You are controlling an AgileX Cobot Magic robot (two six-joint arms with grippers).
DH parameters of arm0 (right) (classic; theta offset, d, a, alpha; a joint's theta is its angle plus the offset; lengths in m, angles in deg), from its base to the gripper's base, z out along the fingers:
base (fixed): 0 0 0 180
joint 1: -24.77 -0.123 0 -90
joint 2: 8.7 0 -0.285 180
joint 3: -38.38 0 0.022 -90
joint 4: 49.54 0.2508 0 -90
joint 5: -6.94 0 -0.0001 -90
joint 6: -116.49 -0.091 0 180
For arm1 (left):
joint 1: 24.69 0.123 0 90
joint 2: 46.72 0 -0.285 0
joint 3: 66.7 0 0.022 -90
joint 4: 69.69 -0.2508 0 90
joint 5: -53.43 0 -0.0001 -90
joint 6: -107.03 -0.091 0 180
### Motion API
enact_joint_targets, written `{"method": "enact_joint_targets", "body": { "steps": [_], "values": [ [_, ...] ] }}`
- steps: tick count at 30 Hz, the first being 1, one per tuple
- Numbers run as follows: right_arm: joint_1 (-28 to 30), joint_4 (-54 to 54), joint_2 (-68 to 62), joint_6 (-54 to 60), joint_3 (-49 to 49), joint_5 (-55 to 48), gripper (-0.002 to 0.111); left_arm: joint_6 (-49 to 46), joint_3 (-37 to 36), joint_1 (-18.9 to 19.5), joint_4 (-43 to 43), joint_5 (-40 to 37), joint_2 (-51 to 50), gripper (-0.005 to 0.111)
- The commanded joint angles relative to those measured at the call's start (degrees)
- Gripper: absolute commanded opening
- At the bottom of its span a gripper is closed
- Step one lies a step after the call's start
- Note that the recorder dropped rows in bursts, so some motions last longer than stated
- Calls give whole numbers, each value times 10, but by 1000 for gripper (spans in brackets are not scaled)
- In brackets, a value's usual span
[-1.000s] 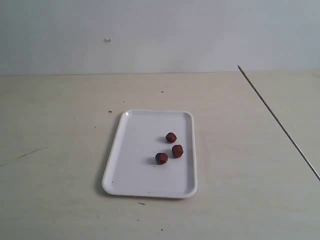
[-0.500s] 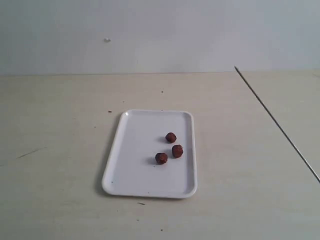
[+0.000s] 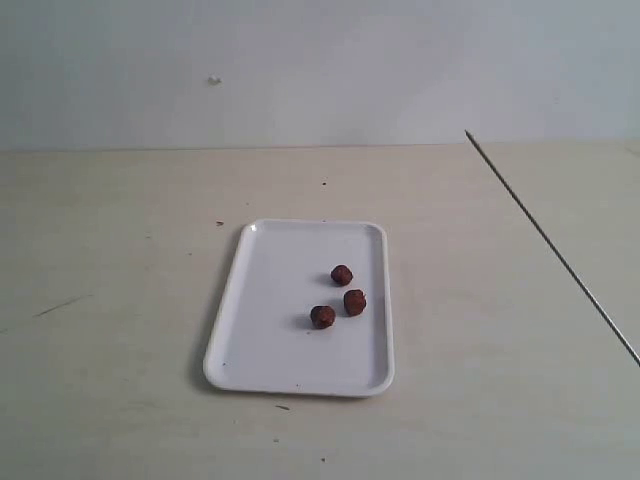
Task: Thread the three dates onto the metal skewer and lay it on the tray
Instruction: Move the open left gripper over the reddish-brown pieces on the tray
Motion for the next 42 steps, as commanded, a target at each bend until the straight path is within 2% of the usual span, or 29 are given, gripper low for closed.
{"method": "enact_joint_targets", "body": {
  "steps": [1, 5, 8, 13, 17, 21, 25, 27, 28, 29, 30, 32, 35, 37, 39, 42],
  "values": [
    [0, -1, 3, 6, 4, 10, 0, -132, 157, -3, -6, -202, -163, 0],
    [0, -1, 3, 7, 4, 13, 0, -176, 297, -4, -7, -351, -298, 0],
    [0, -1, 3, 7, 4, 13, 0, -179, 357, -27, -33, -404, -362, 0],
    [0, -1, 3, 6, 4, 13, 0, -112, 419, -101, -140, -416, -445, 0],
    [0, -1, 3, 4, 4, 14, 0, -47, 433, -176, -196, -408, -506, 0],
    [0, -1, 3, 5, 4, 13, 0, 16, 442, -246, -222, -380, -570, 0],
    [0, -1, 3, -5, 4, 14, 0, 51, 478, -297, -222, -376, -637, 0],
    [0, -1, 3, -5, 4, 14, 0, 70, 520, -334, -222, -377, -681, 10],
    [0, -1, 3, -5, 4, 14, 0, 83, 555, -355, -222, -377, -709, 22],
    [0, -1, 3, -5, 4, 14, 0, 86, 569, -362, -222, -379, -719, 30],
    [0, -1, 3, -5, 4, 14, 0, 94, 603, -377, -222, -384, -743, 45],
    [0, -1, 3, -5, 4, 14, 0, 123, 650, -389, -222, -404, -778, 54],
    [0, 1, 3, -5, 4, 14, 0, 152, 717, -391, -223, -462, -828, 46],
    [0, 1, 3, -5, 4, 14, 0, 170, 749, -393, -225, -491, -853, 46],
    [0, 1, 3, -4, 4, 14, 0, 182, 770, -400, -252, -514, -871, 48],
    [0, 1, 3, -4, 4, 14, 0, 156, 776, -399, -237, -516, -879, 47]
  ]
}}
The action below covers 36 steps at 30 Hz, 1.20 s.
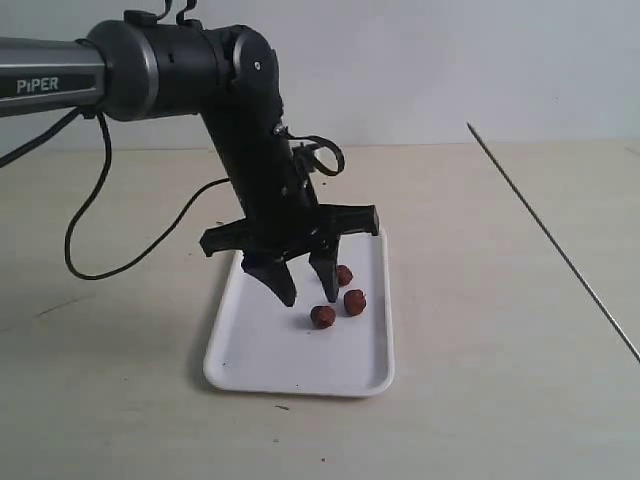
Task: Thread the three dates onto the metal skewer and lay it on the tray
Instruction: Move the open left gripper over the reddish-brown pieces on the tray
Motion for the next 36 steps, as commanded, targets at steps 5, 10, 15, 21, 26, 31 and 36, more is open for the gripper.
{"method": "enact_joint_targets", "body": {
  "steps": [5, 10, 15, 21, 26, 31, 36],
  "values": [
    [0, 3, 3, 0, 4, 5, 0, -25, 9, 11, 102, -5, -7, 32],
    [0, 10, 3, 0, 4, 5, 0, -32, 9, 24, 107, -11, -8, 36],
    [0, 10, 3, 4, 4, 5, 0, 30, 9, 8, 8, -11, -9, 61],
    [0, 10, 3, 4, 4, 5, 0, 60, 9, 6, 12, -11, -29, 60],
    [0, 10, 3, 4, 4, 4, 0, 69, 10, 2, 4, -3, -40, 60],
    [0, 10, 3, 4, 4, 3, 0, 36, 44, 3, 29, -9, -40, 60],
    [0, 10, 3, 4, 4, 3, 0, 23, 74, 20, 89, -11, -40, 60]
  ]
}}
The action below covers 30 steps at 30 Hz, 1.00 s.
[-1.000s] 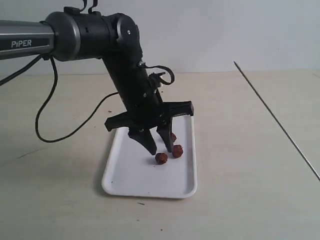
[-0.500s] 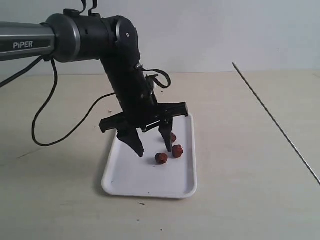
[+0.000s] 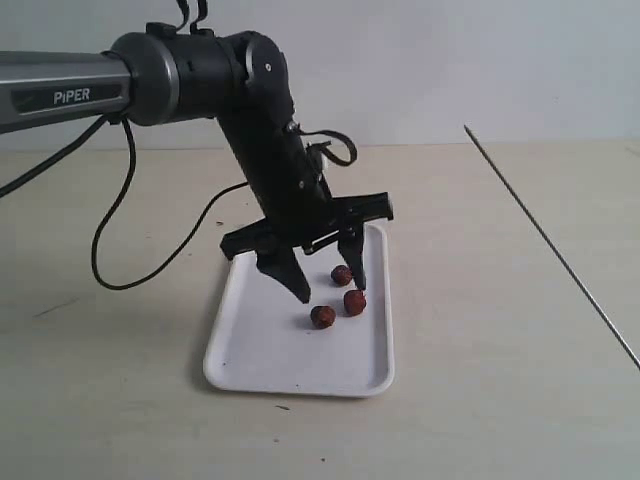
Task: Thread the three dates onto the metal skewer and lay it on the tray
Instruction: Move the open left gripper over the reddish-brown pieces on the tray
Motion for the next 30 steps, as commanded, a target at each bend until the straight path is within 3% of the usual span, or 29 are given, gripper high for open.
{"method": "enact_joint_targets", "body": {
  "steps": [1, 7, 11, 17, 30],
  "values": [
    [0, 0, 3, 4, 4, 2, 0, -9, 21, 20, 69, -5, 3, 60],
    [0, 0, 3, 4, 4, -9, 0, -42, 35, 67, 168, -5, 6, 57],
    [0, 0, 3, 11, 4, -11, 0, -35, 63, 62, 66, -5, 18, 45],
    [0, 0, 3, 11, 4, -11, 0, 1, 83, 25, -61, -5, 15, 57],
    [0, 0, 3, 11, 4, -11, 0, 22, 83, -50, -188, -5, -12, 57]
  ]
}}
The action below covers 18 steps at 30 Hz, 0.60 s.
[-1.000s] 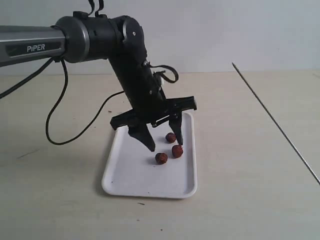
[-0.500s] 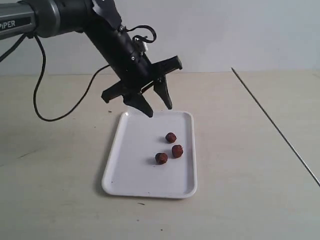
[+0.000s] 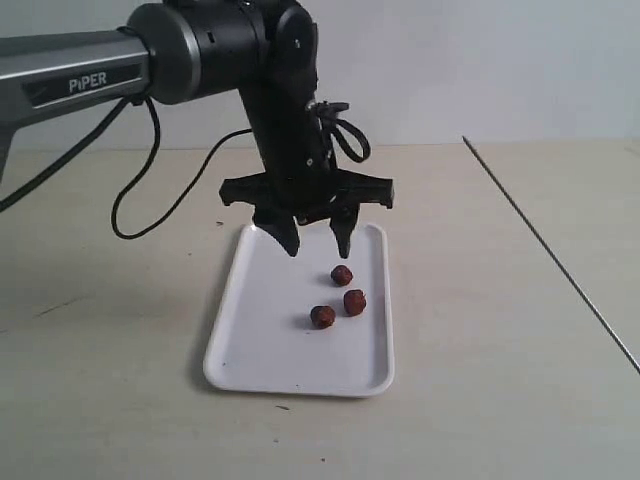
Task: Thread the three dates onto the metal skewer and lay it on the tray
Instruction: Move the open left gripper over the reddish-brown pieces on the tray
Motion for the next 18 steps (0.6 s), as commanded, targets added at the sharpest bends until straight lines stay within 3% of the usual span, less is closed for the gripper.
{"method": "enact_joint_targets", "body": {
  "steps": [1, 6, 11, 18],
  "values": [
    [0, 0, 2, 5, 4, 2, 0, 20, 4, -21, -19, 0, -8, 57],
    [0, 0, 2, 5, 4, 2, 0, 67, 1, -40, -17, 0, -31, 56],
    [0, 0, 2, 5, 4, 2, 0, 107, 1, -41, -19, 0, -35, 46],
    [0, 0, 2, 6, 4, 1, 0, 112, -26, -40, -21, 0, -36, 52]
  ]
}}
